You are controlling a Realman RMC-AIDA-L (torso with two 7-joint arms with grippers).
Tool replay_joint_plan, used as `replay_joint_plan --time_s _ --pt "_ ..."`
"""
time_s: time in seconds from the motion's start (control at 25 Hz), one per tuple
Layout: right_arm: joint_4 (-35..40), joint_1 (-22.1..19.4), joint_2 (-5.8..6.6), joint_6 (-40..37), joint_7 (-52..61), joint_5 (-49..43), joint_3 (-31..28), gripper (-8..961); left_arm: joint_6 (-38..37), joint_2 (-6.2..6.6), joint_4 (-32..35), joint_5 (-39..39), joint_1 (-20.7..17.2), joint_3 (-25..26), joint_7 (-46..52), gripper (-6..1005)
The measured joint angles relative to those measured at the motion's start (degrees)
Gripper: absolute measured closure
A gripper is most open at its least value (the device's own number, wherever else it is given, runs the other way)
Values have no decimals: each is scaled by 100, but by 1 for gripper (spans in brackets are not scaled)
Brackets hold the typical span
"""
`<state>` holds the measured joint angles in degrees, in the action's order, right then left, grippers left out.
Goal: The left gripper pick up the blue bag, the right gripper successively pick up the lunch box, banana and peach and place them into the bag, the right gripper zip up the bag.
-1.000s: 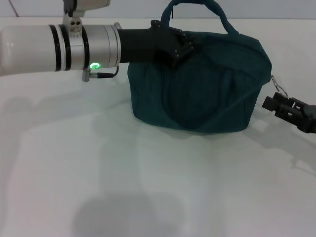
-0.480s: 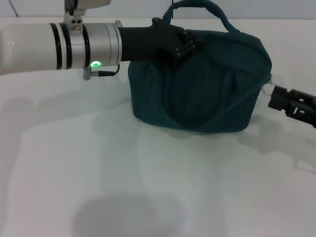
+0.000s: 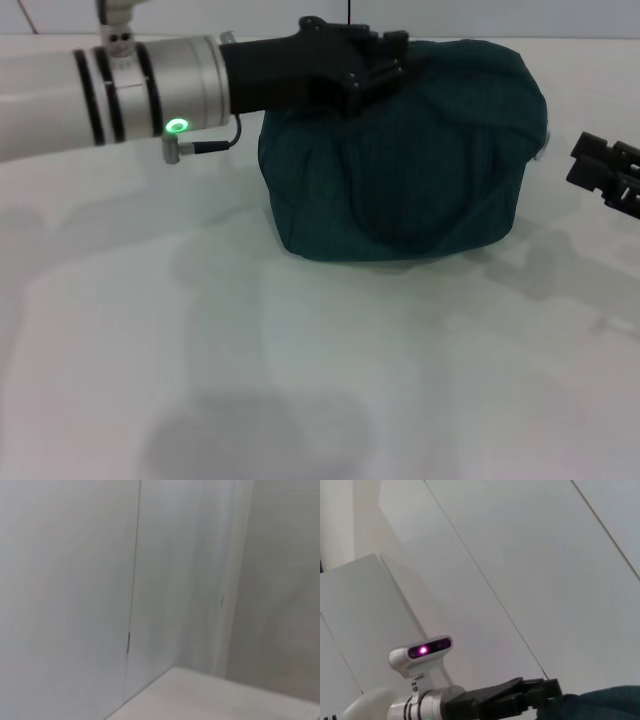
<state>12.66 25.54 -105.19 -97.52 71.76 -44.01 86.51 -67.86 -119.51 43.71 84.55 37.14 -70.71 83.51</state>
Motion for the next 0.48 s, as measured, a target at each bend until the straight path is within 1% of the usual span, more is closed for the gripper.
replay_joint_plan --time_s 0.08,0.16,0.2,0.28,0.4,0.48 --pt "19 26 9 -8 15 15 -2 321 -80 4 15 -103 -60 6 0 813" --pt "166 20 15 -15 19 24 -29 321 -612 43 137 -461 -313 37 -113 808" --pt "269 8 15 -29 16 18 -61 321 -667 47 150 -481 -336 50 -124 775" --pt "503 -36 3 -87 -8 -15 -123 321 -1003 61 202 -578 -459 180 -212 710" --pt "808 -71 0 -242 -46 -151 -146 321 -1603 11 162 -666 -664 482 -468 611" --pt "985 -73 9 -394 -86 -313 -155 321 -2031 0 -28 -856 -851 557 -895 517"
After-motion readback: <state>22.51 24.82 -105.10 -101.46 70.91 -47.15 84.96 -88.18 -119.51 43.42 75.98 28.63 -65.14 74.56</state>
